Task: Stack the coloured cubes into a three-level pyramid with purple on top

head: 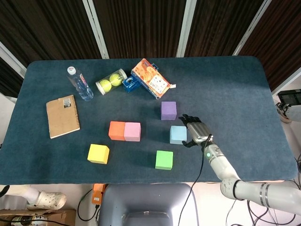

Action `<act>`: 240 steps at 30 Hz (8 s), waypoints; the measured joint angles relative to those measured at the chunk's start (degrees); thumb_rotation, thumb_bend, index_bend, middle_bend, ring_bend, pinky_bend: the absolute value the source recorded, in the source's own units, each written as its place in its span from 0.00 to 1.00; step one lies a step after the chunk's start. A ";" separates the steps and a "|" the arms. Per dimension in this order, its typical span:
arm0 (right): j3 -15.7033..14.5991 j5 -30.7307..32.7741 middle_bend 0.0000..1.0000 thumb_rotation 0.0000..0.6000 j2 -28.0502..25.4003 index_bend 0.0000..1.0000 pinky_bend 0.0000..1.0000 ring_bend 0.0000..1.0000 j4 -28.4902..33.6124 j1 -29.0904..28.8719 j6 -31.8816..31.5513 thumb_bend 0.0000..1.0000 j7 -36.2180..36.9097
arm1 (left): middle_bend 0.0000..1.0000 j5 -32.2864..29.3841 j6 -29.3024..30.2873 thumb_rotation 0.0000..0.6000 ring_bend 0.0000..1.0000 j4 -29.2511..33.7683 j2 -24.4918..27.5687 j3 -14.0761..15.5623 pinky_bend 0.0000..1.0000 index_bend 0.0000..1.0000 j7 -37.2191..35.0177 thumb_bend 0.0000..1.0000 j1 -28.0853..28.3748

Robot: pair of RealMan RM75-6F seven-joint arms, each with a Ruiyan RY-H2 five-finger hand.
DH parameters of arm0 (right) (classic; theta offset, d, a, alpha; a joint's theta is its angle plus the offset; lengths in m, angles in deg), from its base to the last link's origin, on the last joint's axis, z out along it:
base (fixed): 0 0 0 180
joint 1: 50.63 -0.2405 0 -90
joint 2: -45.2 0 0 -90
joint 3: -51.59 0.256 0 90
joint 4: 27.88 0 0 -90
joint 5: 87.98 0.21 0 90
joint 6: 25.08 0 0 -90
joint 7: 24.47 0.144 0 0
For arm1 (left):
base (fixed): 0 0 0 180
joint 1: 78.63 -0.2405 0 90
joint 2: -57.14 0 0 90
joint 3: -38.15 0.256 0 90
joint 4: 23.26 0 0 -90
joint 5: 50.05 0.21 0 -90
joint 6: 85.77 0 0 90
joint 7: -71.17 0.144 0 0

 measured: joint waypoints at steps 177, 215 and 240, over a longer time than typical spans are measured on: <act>6.95 27.83 0.00 1.00 23.96 0.41 0.00 0.00 -22.77 -23.71 -4.39 0.24 -10.34 | 0.00 5.69 -15.30 1.00 0.00 -3.29 1.13 -13.02 0.09 0.05 -3.89 0.06 -6.74; 6.77 28.82 0.00 1.00 24.72 0.00 0.00 0.00 -24.47 -24.66 -1.09 0.24 -9.78 | 0.00 5.23 -16.35 1.00 0.00 -3.41 1.58 -13.15 0.09 0.05 -4.94 0.06 -6.42; -5.57 -17.62 0.00 1.00 -6.59 0.00 0.00 0.00 7.78 2.22 -16.20 0.24 7.38 | 0.00 20.14 -18.27 1.00 0.00 4.90 4.08 -8.89 0.08 0.07 -9.02 0.10 -1.42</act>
